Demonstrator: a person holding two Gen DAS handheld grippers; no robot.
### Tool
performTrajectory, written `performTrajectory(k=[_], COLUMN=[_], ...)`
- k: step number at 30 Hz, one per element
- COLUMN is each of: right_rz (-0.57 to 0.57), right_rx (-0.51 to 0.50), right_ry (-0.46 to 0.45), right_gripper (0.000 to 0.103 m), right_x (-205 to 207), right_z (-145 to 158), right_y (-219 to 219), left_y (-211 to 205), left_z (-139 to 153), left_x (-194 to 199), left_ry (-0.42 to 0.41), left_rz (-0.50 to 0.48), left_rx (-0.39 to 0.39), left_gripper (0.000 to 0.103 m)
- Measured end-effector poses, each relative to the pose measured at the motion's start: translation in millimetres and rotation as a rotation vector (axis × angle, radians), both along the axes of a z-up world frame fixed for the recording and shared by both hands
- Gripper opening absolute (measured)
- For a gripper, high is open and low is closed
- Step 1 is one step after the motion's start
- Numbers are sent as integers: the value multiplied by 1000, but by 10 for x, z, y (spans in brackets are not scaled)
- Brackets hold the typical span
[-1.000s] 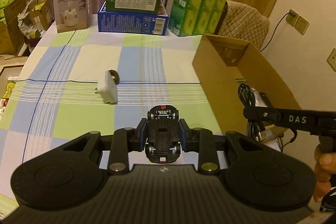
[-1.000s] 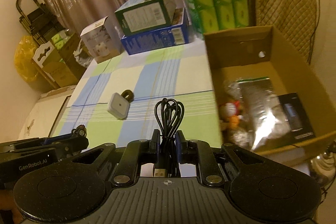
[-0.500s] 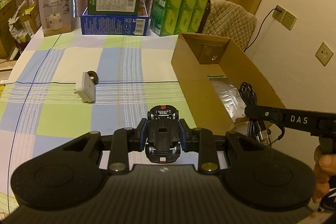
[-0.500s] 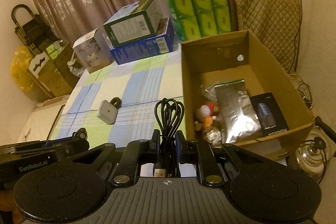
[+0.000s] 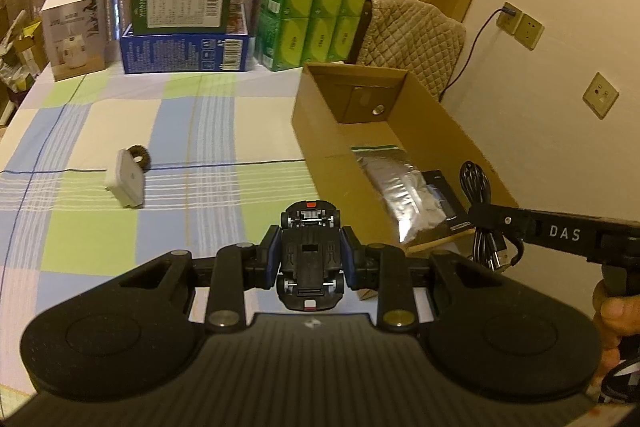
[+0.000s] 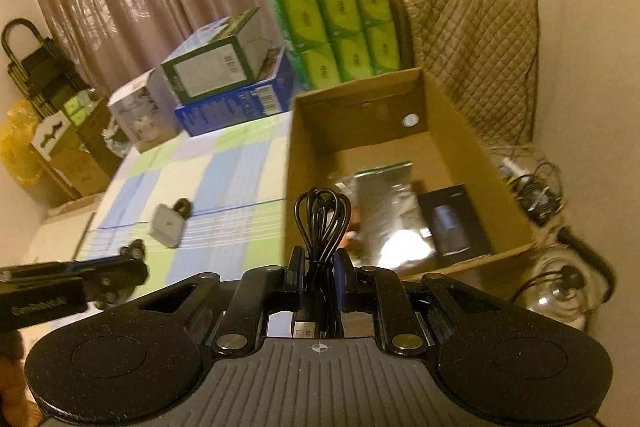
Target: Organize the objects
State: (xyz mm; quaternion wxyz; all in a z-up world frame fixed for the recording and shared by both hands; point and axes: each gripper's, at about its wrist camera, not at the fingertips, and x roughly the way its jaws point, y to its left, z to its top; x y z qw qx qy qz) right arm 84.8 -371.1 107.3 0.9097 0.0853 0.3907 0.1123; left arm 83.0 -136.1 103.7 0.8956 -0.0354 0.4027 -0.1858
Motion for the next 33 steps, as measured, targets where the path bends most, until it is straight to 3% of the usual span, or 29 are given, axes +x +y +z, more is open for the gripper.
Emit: performTrajectory(k=[15,33], right_rz=[-2,11], right_rx=[-109,-90], right_ry=[-22,3], right_gripper=[11,11], right_x=[238,601], right_z=[137,78], right_y=[-407,-592], left_y=[-752,-1145], left_z=[94,52], left_x=[207,532], left_ry=[-10,9], left_rz=[-113,-171], left_rx=[-24,-17], left_gripper=[26,26])
